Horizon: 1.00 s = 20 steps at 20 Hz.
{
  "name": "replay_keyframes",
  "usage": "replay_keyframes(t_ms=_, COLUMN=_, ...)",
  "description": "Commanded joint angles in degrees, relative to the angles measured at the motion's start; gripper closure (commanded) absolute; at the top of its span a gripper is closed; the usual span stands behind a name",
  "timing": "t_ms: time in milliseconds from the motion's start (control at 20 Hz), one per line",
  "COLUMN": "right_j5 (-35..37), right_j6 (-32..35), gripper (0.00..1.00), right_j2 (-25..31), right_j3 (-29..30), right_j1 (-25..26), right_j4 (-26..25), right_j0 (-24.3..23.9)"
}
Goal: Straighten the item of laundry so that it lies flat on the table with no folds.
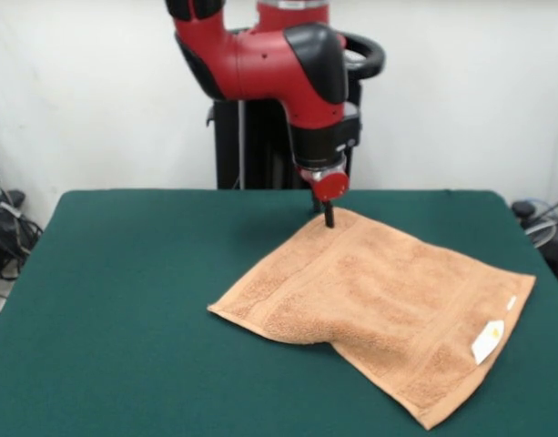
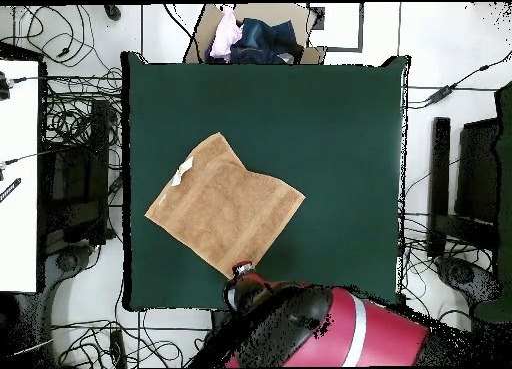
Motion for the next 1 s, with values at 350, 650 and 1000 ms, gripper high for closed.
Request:
replay_keyframes(t_ms=350, right_j5=-9.0, right_j6=4.3, gripper=0.00, right_j2=-0.1, right_j3=-11.1, right_j1=15.3, right_j4=2.8, right_j0=0.8)
replay_keyframes(t_ms=650, right_j5=-8.6, right_j6=3.3, gripper=0.00, right_j2=2.2, right_j3=-10.2, right_j1=15.9, right_j4=1.5, right_j0=-1.7)
replay_keyframes(t_ms=1000, right_j5=-11.1, right_j6=3.8, gripper=1.00, right_j2=2.6, right_j3=-9.9, right_j1=16.7, right_j4=1.4, right_j0=-1.5)
